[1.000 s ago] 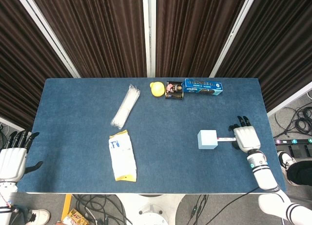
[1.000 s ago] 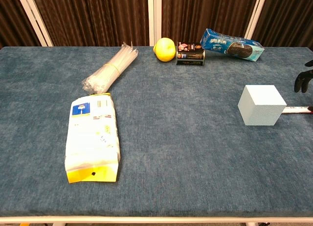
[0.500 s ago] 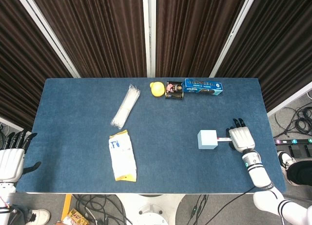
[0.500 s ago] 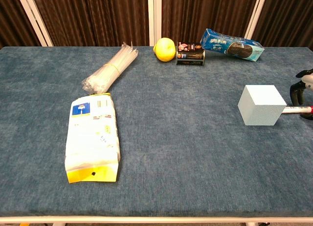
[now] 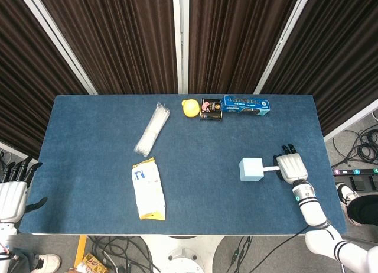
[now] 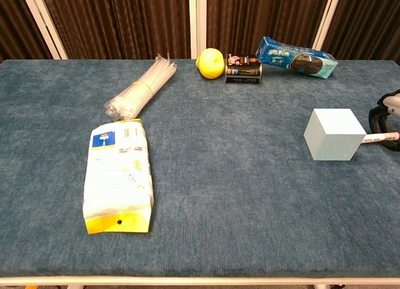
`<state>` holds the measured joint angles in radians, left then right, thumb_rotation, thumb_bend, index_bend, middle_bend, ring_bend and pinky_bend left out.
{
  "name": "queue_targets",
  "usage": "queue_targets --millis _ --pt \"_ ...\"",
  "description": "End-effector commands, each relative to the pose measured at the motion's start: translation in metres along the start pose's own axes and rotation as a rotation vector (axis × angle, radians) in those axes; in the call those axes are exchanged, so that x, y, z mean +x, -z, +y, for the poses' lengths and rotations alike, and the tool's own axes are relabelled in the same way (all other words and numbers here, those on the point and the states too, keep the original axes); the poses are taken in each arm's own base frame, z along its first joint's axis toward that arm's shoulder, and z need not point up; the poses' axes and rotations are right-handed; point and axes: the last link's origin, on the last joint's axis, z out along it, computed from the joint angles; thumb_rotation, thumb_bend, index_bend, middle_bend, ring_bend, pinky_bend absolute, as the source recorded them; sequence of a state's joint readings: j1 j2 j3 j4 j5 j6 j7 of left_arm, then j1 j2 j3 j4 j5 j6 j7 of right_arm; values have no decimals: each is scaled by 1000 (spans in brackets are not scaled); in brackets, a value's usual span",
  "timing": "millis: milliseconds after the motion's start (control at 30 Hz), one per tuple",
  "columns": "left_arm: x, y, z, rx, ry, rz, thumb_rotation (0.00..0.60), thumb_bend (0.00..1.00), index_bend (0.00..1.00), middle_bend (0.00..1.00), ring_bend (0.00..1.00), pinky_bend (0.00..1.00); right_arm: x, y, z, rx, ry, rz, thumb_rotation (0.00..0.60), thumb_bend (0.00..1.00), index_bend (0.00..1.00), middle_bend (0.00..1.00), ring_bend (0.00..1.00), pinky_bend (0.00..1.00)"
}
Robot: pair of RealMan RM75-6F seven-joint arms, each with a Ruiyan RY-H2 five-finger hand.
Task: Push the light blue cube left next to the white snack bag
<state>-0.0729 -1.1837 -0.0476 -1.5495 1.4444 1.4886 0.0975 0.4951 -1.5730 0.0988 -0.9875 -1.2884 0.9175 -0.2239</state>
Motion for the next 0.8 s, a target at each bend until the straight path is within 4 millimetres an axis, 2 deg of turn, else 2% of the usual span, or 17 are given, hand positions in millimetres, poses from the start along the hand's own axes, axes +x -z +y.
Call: queue_targets --millis 33,267,400,600,800 --pt "0 0 0 0 0 1 600 50 219 155 123 97 5 4 5 -1 0 13 600 452 595 537 144 110" --pt "2 -1 3 -10 -1 2 600 50 219 155 123 97 18 14 14 -1 -1 25 600 477 617 555 157 121" --pt "2 -3 5 -14 -1 2 600 50 219 154 123 97 19 14 7 14 -14 15 600 477 619 557 157 124" --pt "3 -2 4 -8 0 1 600 50 219 155 123 97 23 4 -26 82 -56 10 600 477 625 564 170 125" --pt "1 3 -1 2 3 -2 600 50 219 155 123 97 34 -11 -73 175 -90 -8 600 477 630 567 173 125"
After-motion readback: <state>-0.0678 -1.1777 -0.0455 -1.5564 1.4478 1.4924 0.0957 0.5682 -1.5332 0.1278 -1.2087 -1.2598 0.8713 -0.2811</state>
